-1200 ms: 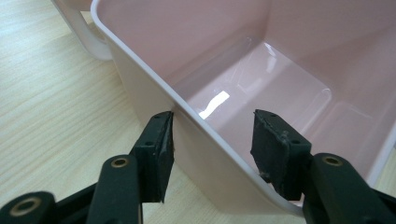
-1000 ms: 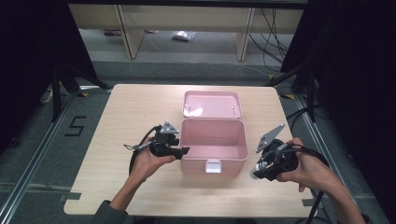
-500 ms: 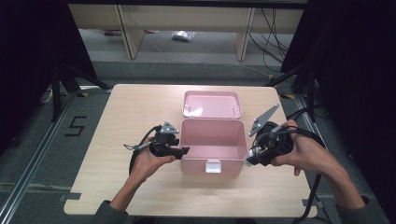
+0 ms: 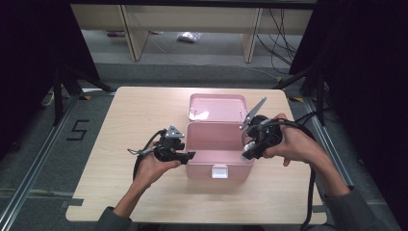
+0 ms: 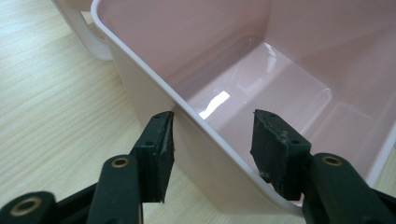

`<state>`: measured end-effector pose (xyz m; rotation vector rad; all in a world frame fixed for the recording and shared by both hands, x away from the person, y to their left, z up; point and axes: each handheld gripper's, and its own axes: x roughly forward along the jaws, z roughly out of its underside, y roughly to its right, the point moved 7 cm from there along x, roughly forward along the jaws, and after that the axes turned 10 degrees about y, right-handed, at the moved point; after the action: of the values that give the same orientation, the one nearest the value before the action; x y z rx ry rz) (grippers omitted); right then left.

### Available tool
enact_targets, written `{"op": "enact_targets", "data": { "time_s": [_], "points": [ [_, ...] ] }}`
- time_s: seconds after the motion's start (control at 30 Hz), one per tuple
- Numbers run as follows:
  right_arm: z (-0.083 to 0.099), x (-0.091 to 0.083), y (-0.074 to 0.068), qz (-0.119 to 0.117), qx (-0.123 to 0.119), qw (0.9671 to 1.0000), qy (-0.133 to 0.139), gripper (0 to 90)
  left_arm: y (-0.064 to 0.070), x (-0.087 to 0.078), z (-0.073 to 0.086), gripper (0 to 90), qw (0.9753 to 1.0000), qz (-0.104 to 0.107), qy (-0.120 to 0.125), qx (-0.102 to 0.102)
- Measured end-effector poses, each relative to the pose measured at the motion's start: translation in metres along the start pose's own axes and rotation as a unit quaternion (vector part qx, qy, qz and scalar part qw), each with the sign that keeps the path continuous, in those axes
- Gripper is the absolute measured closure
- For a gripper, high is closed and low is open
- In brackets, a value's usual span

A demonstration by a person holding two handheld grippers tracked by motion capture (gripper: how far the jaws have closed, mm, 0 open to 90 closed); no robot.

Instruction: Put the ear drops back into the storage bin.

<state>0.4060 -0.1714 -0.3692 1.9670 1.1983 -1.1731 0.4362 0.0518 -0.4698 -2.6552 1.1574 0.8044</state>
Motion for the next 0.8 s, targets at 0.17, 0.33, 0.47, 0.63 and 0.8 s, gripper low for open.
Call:
{"op": "enact_targets", "data": {
  "time_s": [0.17,0.33,0.47,0.63,0.8],
  "points": [
    [-0.005,0.013,0.007,-0.001,0.004,1.0,-0.009,60.3,-0.001,0.0,0.0,48.5,1.0,0.001,-0.001,0.007],
    [-0.007,0.029,0.015,-0.001,0.011,0.9998,-0.019,60.3,-0.001,0.0,0.0,48.5,1.0,0.001,-0.001,0.006],
    [-0.006,0.039,0.018,-0.002,0.021,0.9993,-0.029,60.3,-0.001,0.0,0.0,48.5,1.0,0.0,-0.001,0.007],
    [-0.005,0.052,0.022,-0.008,0.02,0.9991,-0.036,60.3,0.001,-0.001,0.001,48.5,1.0,0.001,-0.003,0.0],
    [-0.003,0.063,0.023,-0.008,0.029,0.9985,-0.046,60.3,0.001,-0.001,0.001,48.5,1.0,0.004,-0.002,-0.001]
  ]
}}
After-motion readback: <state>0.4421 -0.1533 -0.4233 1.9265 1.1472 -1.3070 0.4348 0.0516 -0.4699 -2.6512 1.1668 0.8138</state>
